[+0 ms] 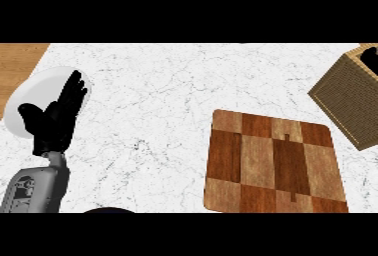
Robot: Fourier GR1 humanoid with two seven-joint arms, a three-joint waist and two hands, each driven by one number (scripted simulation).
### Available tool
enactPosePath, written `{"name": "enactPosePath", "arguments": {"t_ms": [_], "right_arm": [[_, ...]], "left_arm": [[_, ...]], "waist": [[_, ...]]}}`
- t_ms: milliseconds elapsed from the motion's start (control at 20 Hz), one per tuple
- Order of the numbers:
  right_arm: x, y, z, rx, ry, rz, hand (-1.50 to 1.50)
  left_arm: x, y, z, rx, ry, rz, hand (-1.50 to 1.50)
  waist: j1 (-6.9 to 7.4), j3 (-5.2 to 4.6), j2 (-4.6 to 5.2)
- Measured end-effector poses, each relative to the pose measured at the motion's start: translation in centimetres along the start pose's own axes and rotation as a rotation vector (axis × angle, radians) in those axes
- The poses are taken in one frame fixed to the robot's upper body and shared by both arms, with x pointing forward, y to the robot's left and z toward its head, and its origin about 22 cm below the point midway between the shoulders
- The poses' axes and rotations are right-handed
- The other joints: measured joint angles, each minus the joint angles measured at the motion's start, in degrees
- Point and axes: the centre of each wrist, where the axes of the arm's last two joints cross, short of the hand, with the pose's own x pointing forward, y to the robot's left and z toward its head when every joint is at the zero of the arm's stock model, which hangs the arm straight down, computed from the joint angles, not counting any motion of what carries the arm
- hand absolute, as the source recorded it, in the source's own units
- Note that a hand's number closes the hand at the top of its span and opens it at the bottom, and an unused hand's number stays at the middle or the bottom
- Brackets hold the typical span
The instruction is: Pick the tomato from the cutting board and place it in the basket
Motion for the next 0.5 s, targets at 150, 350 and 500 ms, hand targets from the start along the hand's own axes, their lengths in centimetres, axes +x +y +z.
{"name": "enactPosePath", "arguments": {"t_ms": [150,350,500], "right_arm": [[0.5,-0.2,0.2,-0.047,-0.013,-0.093,-1.50],[1.1,-1.0,0.3,-0.118,-0.024,-0.242,-1.50],[1.5,-1.5,0.4,-0.172,-0.014,-0.369,-1.50]], "left_arm": [[-0.5,-0.1,-0.2,0.008,0.008,0.002,0.00],[-0.8,0.6,-0.4,0.013,0.013,0.008,0.00],[-0.7,0.8,-0.1,0.017,0.014,0.006,0.00]], "waist": [[-0.37,0.05,-0.01],[-0.62,0.15,-0.02],[-0.76,0.22,-0.10]]}}
